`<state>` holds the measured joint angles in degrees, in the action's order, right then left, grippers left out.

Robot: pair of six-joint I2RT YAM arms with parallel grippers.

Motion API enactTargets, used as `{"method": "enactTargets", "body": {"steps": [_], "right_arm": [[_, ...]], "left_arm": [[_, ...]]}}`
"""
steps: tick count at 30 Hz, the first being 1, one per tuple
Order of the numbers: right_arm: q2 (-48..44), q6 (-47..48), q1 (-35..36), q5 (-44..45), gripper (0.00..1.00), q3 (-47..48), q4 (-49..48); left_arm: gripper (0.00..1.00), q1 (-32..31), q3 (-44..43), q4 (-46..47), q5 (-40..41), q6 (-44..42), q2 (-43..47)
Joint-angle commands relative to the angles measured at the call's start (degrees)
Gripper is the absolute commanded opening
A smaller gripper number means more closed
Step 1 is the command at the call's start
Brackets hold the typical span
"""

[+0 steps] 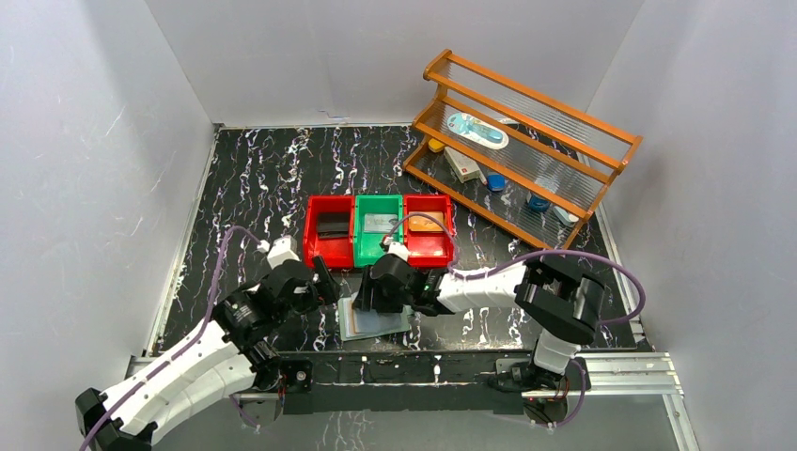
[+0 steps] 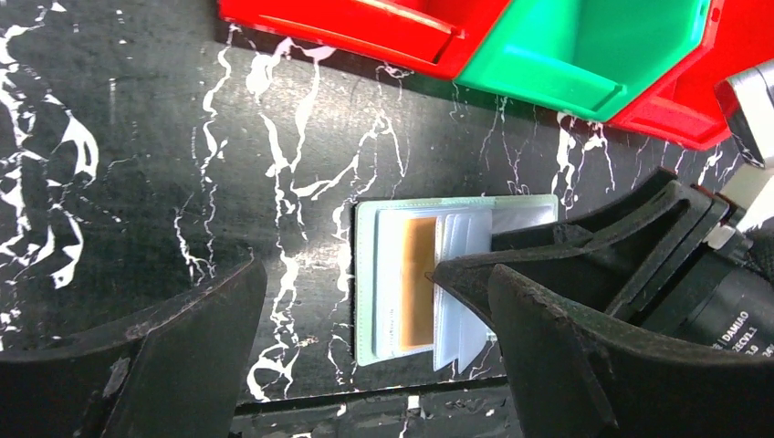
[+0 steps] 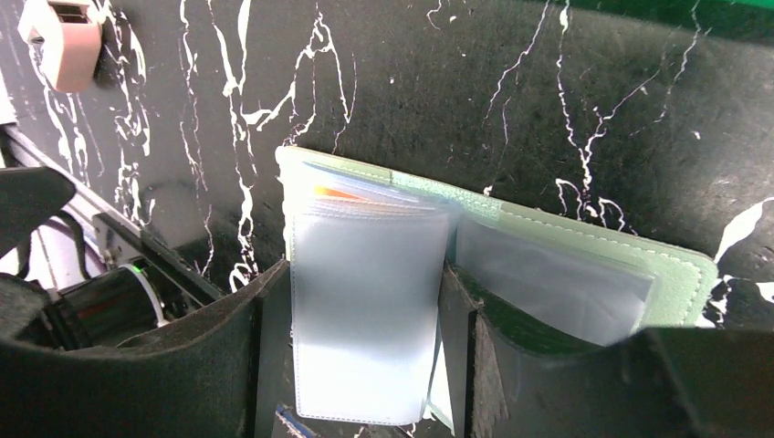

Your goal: Take the credit cards out of the card holder

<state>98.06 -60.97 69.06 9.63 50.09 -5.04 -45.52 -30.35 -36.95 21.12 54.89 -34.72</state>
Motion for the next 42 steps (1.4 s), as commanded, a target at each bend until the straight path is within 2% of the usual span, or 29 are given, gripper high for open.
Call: {"method": "enactTargets", "body": {"steps": [1, 11, 17, 21, 27, 35, 40, 42], "right_arm": [[4.6, -1.3, -0.7, -4.4, 0.47, -4.8, -0.2], [6.2, -1.6, -0.7, -3.8, 0.49, -3.3, 3.0], [4.4, -3.6, -2.1, -6.9, 0.49, -7.8, -4.3], [4.0, -5.7, -3.7, -10.0, 0.5, -11.7, -10.6], [4.3, -6.9, -4.3, -10.9, 0.5, -13.3, -12.2], [4.2, -7.6, -4.7, -11.4, 0.5, -14.1, -13.1], [4.1, -7.7, -4.8, -11.3, 0.5, -14.3, -13.2], [4.0, -7.7, -4.9, -11.3, 0.5, -14.4, -13.2]], "left_arm": [[0.91, 0.1, 0.6, 3.6, -4.0, -3.3, -2.1], [0.91, 0.1, 1.2, 5.9, -6.7, -4.4, -4.3], [0.87, 0.1, 2.4, 8.7, -11.1, -6.0, -4.3], [0.78, 0.1, 4.3, 13.8, -16.9, -7.1, -4.5], [0.6, 0.1, 7.8, 22.2, -25.6, -7.0, -6.7], [0.5, 0.1, 12.5, 29.5, -32.9, -4.9, -6.6], [0.5, 0.1, 12.3, 27.5, -32.6, -4.4, -7.4], [0.56, 0.1, 11.2, 23.0, -29.1, -3.9, -7.6]]}}
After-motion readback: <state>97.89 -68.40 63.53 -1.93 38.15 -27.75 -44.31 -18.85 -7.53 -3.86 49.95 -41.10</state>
